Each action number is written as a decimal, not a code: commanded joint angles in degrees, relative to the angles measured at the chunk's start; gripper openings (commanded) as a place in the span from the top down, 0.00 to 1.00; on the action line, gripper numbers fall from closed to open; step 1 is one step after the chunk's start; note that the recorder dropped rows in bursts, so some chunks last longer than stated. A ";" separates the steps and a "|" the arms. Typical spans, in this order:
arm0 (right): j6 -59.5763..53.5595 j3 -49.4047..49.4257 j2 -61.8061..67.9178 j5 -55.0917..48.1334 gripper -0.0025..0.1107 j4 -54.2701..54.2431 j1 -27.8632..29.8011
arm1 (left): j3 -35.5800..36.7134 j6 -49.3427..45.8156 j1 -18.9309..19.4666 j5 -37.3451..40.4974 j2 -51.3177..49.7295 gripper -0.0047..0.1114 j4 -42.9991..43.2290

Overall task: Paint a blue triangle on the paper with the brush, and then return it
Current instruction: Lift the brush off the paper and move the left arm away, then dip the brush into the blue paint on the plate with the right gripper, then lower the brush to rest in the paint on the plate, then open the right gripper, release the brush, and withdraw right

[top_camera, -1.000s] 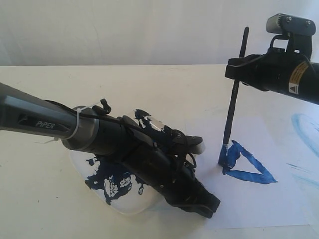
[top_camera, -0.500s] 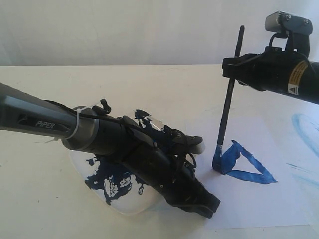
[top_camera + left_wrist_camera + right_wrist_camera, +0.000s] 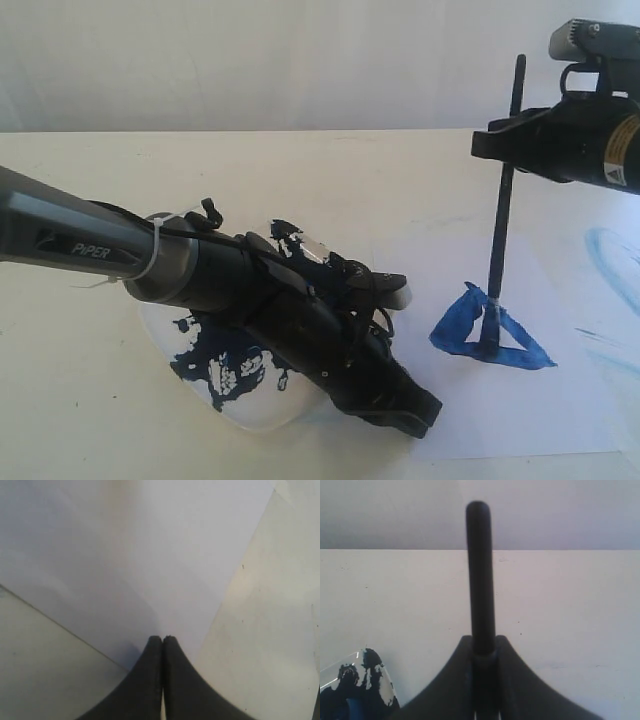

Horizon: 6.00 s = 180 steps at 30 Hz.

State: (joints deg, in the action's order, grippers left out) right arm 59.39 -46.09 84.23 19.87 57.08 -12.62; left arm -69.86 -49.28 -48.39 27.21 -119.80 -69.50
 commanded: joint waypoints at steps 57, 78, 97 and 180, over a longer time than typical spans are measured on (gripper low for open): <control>24.88 -13.31 6.16 9.51 0.98 -11.07 -10.52 | 27.06 62.26 24.59 8.37 78.22 0.96 68.92; 60.46 -23.52 28.09 5.09 0.98 4.73 -11.85 | 28.20 64.10 24.59 12.65 79.76 0.96 71.47; 60.37 -24.08 33.28 11.23 0.98 2.14 -9.58 | 28.20 64.94 24.59 10.40 79.76 0.96 71.45; 61.11 -21.59 30.82 22.74 0.60 11.57 0.87 | 28.20 64.73 24.59 6.72 79.76 0.96 71.33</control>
State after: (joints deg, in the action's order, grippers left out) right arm 120.35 -69.28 118.42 41.47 64.33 -14.22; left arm -41.85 15.52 -23.93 34.12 -40.39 1.94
